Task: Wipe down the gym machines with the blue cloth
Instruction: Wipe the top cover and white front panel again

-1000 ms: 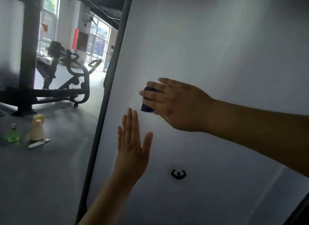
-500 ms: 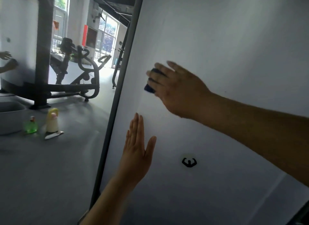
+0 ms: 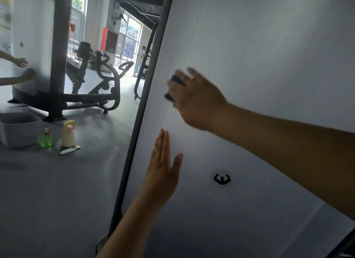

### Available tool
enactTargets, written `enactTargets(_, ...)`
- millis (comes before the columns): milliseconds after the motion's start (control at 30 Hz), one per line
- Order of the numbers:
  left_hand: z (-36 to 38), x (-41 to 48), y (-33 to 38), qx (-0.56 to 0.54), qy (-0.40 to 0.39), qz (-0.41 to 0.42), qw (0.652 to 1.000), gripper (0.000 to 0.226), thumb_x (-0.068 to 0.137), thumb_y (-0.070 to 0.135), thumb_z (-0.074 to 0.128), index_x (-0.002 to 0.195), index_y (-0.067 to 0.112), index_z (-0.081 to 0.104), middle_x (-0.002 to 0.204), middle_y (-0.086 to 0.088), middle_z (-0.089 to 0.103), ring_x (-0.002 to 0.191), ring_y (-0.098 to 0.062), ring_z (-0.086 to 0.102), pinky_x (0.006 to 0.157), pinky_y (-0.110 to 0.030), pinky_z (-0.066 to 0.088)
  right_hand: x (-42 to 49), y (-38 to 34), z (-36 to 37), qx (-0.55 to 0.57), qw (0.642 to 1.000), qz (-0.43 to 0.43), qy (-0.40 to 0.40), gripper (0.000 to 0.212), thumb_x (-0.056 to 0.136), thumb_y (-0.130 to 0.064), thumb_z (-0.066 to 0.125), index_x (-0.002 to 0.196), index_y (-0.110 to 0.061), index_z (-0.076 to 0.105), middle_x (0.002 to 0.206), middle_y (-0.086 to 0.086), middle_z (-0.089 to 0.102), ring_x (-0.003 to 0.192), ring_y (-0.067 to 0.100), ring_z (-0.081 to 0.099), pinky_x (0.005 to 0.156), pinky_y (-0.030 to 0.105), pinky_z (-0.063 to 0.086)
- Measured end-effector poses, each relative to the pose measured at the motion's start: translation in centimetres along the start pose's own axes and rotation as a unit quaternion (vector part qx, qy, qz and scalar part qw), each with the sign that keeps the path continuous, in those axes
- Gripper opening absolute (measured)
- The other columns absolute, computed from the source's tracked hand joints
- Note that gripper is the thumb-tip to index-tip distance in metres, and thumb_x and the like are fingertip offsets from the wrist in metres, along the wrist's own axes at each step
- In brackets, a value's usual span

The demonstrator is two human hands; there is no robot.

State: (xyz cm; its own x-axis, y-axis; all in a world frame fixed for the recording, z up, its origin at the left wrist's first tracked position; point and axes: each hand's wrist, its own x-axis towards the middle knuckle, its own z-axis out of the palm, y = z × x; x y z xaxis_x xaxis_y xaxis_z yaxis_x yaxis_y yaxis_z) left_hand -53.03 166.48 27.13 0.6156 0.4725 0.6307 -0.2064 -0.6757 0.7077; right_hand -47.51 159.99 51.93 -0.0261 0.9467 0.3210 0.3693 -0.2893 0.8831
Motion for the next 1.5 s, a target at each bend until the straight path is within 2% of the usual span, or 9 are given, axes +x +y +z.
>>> enactTargets(133, 0.2, 0.0, -0.3, 0.000, -0.009, 0.003, 1.000, 0.079, 0.114, 0.061, 0.031, 0.172, 0.038, -0.019, 0.176, 0.026, -0.026, 0.165, 0.001, -0.016, 0.138, -0.048, 0.014, -3.9, -2.8, 0.9, -0.008, 0.993, -0.115, -0.035, 0.052, 0.114, -0.031, 0.035, 0.160, -0.014, 0.051, 0.170, 0.011, 0.042, 0.159, 0.040, 0.033, 0.132, 0.056, 0.020)
enactTargets(333, 0.3, -0.2, -0.2, 0.004, -0.004, 0.006, 1.000, 0.079, 0.116, 0.057, 0.034, 0.172, 0.037, -0.017, 0.177, 0.026, -0.024, 0.165, 0.000, -0.016, 0.138, -0.048, 0.012, -5.5, 1.1, -0.6, 0.032, 0.997, 0.067, 0.039, 0.055, 0.115, -0.031, 0.039, 0.164, -0.007, 0.041, 0.174, 0.013, 0.035, 0.161, 0.041, 0.028, 0.133, 0.057, 0.015)
enactTargets(500, 0.5, -0.2, -0.5, -0.001, -0.012, 0.006, 1.000, 0.079, 0.115, 0.056, 0.035, 0.172, 0.037, -0.016, 0.176, 0.026, -0.026, 0.164, 0.000, -0.018, 0.138, -0.048, 0.011, -12.5, -4.1, 1.4, 0.047, 0.993, -0.106, -0.023, 0.052, 0.117, -0.029, 0.037, 0.165, -0.011, 0.042, 0.175, 0.010, 0.034, 0.162, 0.038, 0.030, 0.132, 0.056, 0.019)
enactTargets(667, 0.7, -0.4, -0.1, 0.009, -0.010, 0.005, 1.000, 0.076, 0.116, 0.056, 0.033, 0.171, 0.042, -0.018, 0.176, 0.025, -0.027, 0.164, -0.001, -0.021, 0.138, -0.050, 0.008, -13.5, -3.1, 0.5, 0.071, 0.994, 0.074, 0.025, 0.055, 0.119, -0.026, 0.029, 0.171, -0.009, 0.026, 0.180, 0.010, 0.020, 0.166, 0.036, 0.016, 0.134, 0.056, 0.010)
enactTargets(833, 0.9, -1.1, -0.3, 0.015, -0.023, 0.035, 0.999, 0.077, 0.116, 0.043, 0.039, 0.170, 0.047, -0.016, 0.177, 0.024, -0.025, 0.166, -0.009, -0.022, 0.138, -0.055, 0.006, -16.7, -7.0, 2.9, 0.085, 0.992, -0.090, -0.033, 0.055, 0.117, -0.021, 0.025, 0.170, -0.007, 0.028, 0.178, 0.013, 0.026, 0.164, 0.038, 0.023, 0.135, 0.054, 0.011)
enactTargets(1000, 0.7, -1.2, 0.2, 0.032, -0.030, 0.022, 0.999, 0.073, 0.117, 0.049, 0.033, 0.168, 0.052, -0.019, 0.175, 0.026, -0.028, 0.164, -0.005, -0.024, 0.137, -0.050, 0.002, -16.9, -3.7, 1.7, 0.081, 0.992, 0.082, 0.043, 0.053, 0.120, -0.025, 0.028, 0.171, -0.010, 0.026, 0.180, 0.010, 0.017, 0.167, 0.035, 0.016, 0.134, 0.057, 0.011)
enactTargets(1167, 1.0, -1.3, 0.4, 0.029, -0.034, 0.028, 0.999, 0.079, 0.115, 0.052, 0.040, 0.169, 0.049, -0.019, 0.175, 0.025, -0.029, 0.164, -0.007, -0.025, 0.135, -0.049, 0.001, -21.8, -9.2, 4.0, 0.116, 0.990, -0.078, -0.036, 0.054, 0.117, -0.019, 0.030, 0.169, -0.006, 0.030, 0.177, 0.012, 0.028, 0.164, 0.036, 0.025, 0.136, 0.052, 0.012)
enactTargets(1367, 1.4, -1.6, 0.8, 0.078, -0.025, 0.053, 0.995, 0.077, 0.118, 0.048, 0.035, 0.172, 0.037, -0.018, 0.179, 0.017, -0.026, 0.165, -0.009, -0.023, 0.138, -0.047, -0.003, -20.6, -6.6, 3.1, 0.117, 0.992, 0.041, 0.015, 0.059, 0.115, -0.021, 0.037, 0.172, -0.010, 0.023, 0.181, 0.010, 0.016, 0.167, 0.036, 0.013, 0.135, 0.055, 0.008)
enactTargets(1500, 1.6, -1.6, 0.9, 0.090, -0.029, 0.070, 0.993, 0.077, 0.118, 0.045, 0.037, 0.173, 0.034, -0.017, 0.180, 0.015, -0.024, 0.166, -0.010, -0.021, 0.138, -0.048, -0.003, -22.9, -9.9, 4.8, 0.148, 0.987, -0.061, -0.033, 0.051, 0.118, -0.019, 0.029, 0.168, -0.006, 0.034, 0.175, 0.013, 0.032, 0.162, 0.035, 0.029, 0.136, 0.051, 0.013)
